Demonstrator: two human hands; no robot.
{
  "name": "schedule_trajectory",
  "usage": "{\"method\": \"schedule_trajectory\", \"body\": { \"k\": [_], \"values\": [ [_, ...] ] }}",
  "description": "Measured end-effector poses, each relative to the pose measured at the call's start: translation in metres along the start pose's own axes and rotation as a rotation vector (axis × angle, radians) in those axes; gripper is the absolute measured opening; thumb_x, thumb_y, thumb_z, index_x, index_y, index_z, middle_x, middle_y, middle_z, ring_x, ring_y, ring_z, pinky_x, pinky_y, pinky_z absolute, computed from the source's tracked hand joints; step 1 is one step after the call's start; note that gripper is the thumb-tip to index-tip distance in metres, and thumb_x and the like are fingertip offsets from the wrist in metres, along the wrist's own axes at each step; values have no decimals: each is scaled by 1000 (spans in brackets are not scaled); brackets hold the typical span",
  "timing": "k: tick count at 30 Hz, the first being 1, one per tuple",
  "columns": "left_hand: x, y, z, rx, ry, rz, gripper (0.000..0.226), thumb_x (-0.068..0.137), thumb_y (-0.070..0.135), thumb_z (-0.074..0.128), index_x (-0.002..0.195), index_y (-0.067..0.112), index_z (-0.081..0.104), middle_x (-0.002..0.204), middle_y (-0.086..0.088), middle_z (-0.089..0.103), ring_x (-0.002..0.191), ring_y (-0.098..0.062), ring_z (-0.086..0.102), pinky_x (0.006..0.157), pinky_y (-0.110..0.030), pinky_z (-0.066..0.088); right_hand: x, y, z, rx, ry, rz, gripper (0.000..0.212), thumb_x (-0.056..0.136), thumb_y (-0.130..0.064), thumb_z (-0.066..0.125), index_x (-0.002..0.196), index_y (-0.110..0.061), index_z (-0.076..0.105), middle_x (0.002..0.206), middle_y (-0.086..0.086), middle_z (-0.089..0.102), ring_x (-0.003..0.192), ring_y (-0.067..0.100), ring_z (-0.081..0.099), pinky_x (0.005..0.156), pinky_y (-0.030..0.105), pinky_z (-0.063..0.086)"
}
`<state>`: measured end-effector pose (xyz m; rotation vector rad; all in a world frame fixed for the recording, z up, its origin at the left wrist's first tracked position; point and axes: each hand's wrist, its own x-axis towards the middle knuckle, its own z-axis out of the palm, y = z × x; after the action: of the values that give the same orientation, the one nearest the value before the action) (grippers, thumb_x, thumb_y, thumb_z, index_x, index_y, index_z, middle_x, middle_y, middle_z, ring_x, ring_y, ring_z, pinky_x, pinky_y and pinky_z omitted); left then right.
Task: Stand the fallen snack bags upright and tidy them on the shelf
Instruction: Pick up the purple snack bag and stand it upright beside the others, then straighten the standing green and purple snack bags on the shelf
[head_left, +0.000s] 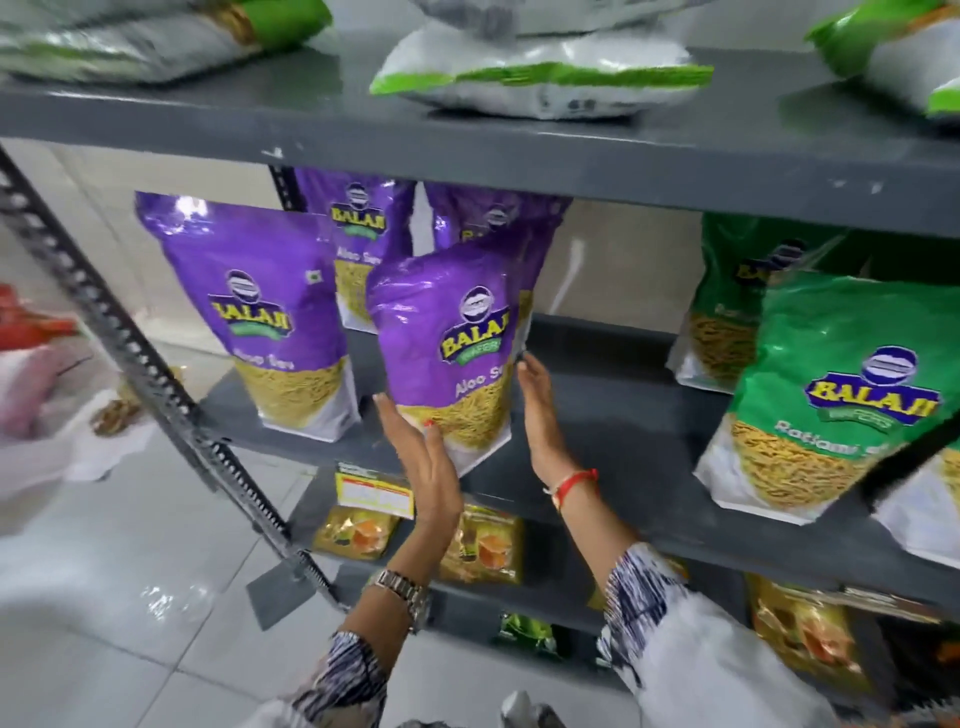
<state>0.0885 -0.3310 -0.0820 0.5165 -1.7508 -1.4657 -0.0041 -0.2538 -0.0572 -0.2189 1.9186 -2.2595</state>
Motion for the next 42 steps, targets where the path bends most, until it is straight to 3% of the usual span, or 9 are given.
{"method": "schedule_trajectory", "body": {
  "k": [6, 10, 13, 20, 26, 31, 36, 39, 42],
  "values": [
    [27, -8, -19, -3, -131, -76, 81, 82, 69, 19, 145, 24, -4, 153, 12, -11, 126, 29, -12, 100, 7, -2, -3, 7, 21, 155, 99, 39, 27, 94, -21, 49, 119, -10, 49, 101, -6, 60, 86, -2, 62, 67, 8, 48],
    [47, -10, -33, -89, -214, -161, 65, 90, 53, 18, 146, 23, 6, 156, 7, 9, 139, 1, 10, 113, -18, 14, -19, 10, 28, 148, 133, 24, 23, 93, -21, 50, 115, -13, 46, 93, -10, 60, 72, -10, 61, 58, 5, 47],
    [56, -11, -36, -92, -231, -284, 52, 97, 36, 17, 145, 18, 10, 152, 4, 17, 139, -7, 13, 108, -19, 13, -27, 11, 34, 144, 101, 14, 25, 94, -21, 48, 116, -10, 44, 96, -6, 62, 74, -8, 65, 58, 7, 49],
    [70, -17, -46, -57, -294, -366, 60, 94, 48, 14, 147, 20, 6, 157, -2, 10, 145, -18, 10, 119, -38, 10, -35, 15, 47, 114, 116, 26, 31, 93, -28, 51, 119, -13, 44, 101, -7, 63, 92, 4, 62, 65, 12, 53],
    [78, -23, -51, -124, -376, -402, 101, 64, 84, 24, 144, 23, 18, 152, -7, 28, 140, -23, 28, 116, -50, 23, -41, 14, 50, 137, 169, 25, 27, 93, -28, 51, 115, -15, 45, 100, -5, 62, 90, 4, 62, 61, 11, 53],
    [85, -27, -49, -181, -405, -441, 91, 71, 80, 28, 142, 22, 24, 148, -8, 36, 135, -24, 36, 114, -50, 28, -43, 18, 51, 156, 203, 2, 25, 92, -27, 53, 113, -16, 46, 103, -1, 64, 92, 8, 64, 63, 13, 55],
    [85, -6, -47, -230, -370, -431, 50, 95, 44, 16, 135, 19, 34, 139, -11, 46, 128, -26, 44, 109, -42, 36, -45, 18, 50, 160, 191, -12, 10, 92, -26, 54, 100, -28, 49, 103, -2, 64, 90, 6, 66, 64, 14, 54],
    [81, -16, -46, -212, -315, -412, 58, 91, 55, 22, 134, 19, 34, 139, -7, 45, 131, -26, 42, 110, -44, 34, -46, 17, 46, 145, 195, -17, 14, 91, -24, 54, 105, -24, 49, 100, -6, 64, 87, 2, 65, 62, 11, 52],
    [63, -14, -43, -159, -203, -338, 72, 84, 64, 28, 144, 27, 15, 155, -5, 23, 140, -17, 25, 113, -36, 25, -49, 18, 34, 103, 242, -32, 22, 91, -26, 55, 111, -20, 48, 104, -8, 58, 95, 2, 58, 67, 6, 49]
  ]
}}
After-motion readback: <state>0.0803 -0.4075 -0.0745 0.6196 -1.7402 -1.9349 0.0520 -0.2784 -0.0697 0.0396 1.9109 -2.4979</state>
